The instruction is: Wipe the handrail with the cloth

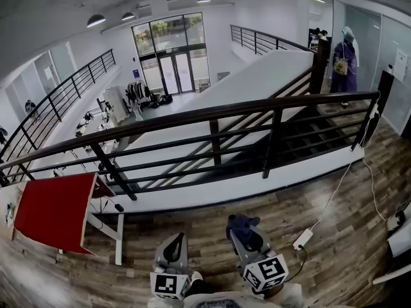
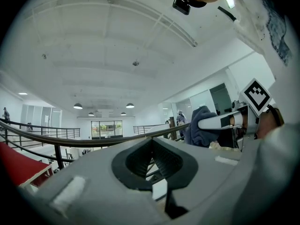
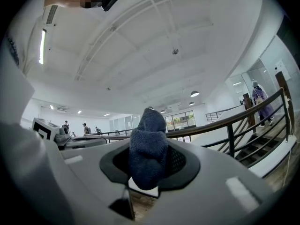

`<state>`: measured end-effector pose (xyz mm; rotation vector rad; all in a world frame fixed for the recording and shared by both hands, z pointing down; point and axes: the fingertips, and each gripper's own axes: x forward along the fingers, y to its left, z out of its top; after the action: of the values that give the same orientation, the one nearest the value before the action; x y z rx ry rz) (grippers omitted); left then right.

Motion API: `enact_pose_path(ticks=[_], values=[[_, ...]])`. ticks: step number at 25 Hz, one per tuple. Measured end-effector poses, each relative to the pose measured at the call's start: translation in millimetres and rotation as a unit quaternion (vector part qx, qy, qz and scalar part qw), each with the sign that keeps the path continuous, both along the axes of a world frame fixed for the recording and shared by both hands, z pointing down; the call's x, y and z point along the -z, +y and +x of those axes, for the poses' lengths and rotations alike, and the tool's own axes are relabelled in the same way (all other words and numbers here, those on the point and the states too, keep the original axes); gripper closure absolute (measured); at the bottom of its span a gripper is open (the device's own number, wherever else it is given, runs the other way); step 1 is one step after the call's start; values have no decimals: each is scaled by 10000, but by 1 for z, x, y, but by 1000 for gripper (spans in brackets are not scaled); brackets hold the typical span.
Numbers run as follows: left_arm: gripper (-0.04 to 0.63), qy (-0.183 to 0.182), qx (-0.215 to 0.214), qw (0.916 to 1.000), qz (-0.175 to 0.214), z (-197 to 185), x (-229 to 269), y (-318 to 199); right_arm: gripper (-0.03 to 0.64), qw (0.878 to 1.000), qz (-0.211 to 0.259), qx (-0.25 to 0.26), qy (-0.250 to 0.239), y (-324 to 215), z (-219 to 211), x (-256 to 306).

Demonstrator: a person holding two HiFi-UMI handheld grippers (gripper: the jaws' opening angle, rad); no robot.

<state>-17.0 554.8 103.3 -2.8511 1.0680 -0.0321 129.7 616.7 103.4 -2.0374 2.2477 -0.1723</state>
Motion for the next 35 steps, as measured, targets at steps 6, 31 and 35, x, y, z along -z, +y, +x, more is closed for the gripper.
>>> enact_pose_path(ticks=[6, 31, 35], values=[[601, -5, -118, 9999, 38, 7, -1, -23, 506, 10000, -41, -18, -12, -24, 1, -7], [601, 44, -55, 9996, -269, -25, -28, -320, 508, 9993, -242, -270, 35, -304, -2, -15], [601, 35, -47, 9993, -377, -32, -35, -350, 508, 9985, -451, -313, -25, -332, -9, -28]])
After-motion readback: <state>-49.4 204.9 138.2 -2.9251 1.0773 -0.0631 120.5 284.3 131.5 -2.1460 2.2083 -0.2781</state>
